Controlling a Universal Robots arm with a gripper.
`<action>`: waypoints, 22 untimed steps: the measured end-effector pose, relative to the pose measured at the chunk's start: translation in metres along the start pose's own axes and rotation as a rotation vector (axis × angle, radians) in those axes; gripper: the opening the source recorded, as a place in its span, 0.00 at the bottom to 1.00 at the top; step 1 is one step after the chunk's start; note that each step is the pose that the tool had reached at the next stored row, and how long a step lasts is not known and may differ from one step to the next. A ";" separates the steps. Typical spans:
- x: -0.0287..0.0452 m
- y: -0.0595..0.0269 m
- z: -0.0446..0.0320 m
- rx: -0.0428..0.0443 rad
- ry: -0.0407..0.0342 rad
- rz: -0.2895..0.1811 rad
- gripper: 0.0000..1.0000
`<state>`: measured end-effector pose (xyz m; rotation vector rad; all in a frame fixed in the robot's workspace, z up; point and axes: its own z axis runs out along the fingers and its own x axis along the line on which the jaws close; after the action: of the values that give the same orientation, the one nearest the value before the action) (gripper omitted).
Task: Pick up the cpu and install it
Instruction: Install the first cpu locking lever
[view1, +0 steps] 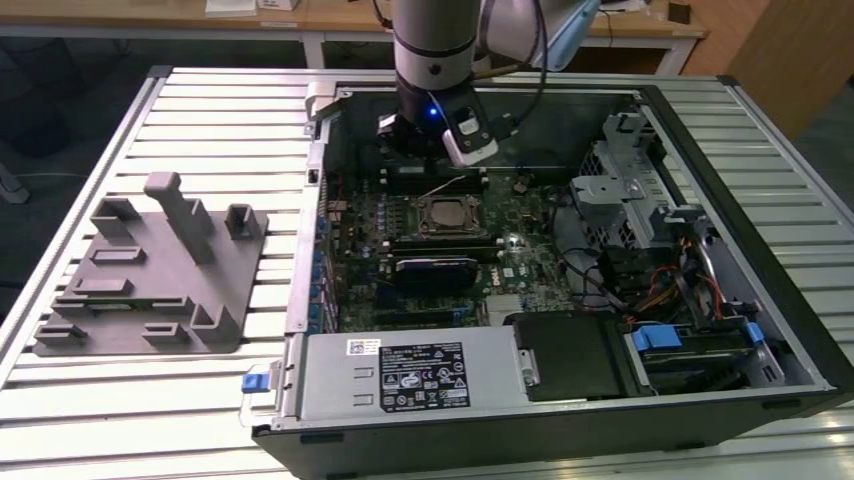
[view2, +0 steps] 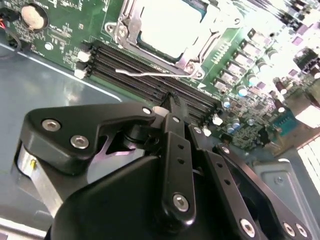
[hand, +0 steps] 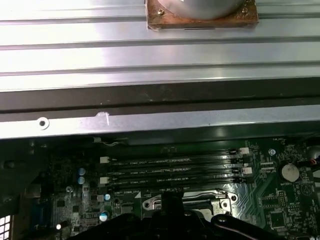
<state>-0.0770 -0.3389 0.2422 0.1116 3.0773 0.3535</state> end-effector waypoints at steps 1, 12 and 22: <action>-0.0003 -0.0002 0.0010 -0.0003 -0.0033 -0.001 0.11; -0.0039 -0.0033 0.0158 -0.0014 -0.0208 0.000 0.11; -0.0042 -0.0049 0.0227 -0.0050 -0.0405 0.002 0.11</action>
<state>-0.0719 -0.3389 0.2192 0.1201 3.0365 0.3545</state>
